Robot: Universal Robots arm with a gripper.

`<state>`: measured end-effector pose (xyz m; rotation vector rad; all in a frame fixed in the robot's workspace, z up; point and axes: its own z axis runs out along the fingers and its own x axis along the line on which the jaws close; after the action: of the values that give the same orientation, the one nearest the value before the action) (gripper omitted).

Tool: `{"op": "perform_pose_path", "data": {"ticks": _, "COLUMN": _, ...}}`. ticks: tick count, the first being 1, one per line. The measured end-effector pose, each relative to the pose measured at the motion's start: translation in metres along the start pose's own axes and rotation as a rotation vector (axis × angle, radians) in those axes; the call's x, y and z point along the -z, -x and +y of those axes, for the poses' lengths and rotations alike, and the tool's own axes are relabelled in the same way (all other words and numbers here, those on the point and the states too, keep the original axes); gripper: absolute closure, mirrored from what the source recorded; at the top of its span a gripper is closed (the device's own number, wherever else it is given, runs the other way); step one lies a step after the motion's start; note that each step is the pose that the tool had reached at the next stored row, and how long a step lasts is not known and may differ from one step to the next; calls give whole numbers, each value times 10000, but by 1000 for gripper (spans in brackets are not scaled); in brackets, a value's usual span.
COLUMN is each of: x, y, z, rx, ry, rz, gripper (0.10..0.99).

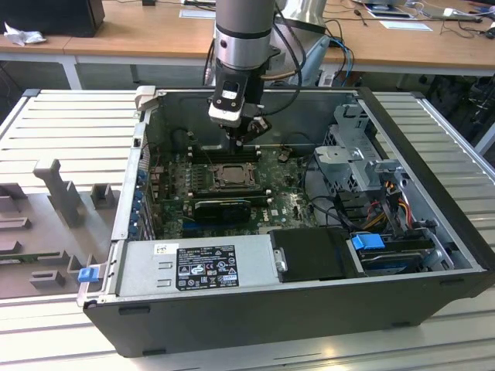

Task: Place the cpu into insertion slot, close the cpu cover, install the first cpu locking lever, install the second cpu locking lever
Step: 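Install the first cpu locking lever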

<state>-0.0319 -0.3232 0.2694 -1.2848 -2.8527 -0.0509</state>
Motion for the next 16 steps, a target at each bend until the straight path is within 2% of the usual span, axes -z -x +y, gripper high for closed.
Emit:
{"op": "perform_pose_path", "data": {"ticks": 3, "x": -6, "y": 0, "z": 0, "rx": 750, "ry": 198, "rz": -174, "gripper": 980}}
{"op": "perform_pose_path", "data": {"ticks": 10, "x": -11, "y": 1, "z": -1, "rx": 2252, "ry": 187, "rz": -134, "gripper": 980}}
{"op": "perform_pose_path", "data": {"ticks": 11, "x": -12, "y": 1, "z": -1, "rx": 2726, "ry": 182, "rz": -117, "gripper": 980}}
{"op": "perform_pose_path", "data": {"ticks": 16, "x": -21, "y": 1, "z": -1, "rx": 3874, "ry": 165, "rz": -76, "gripper": 980}}
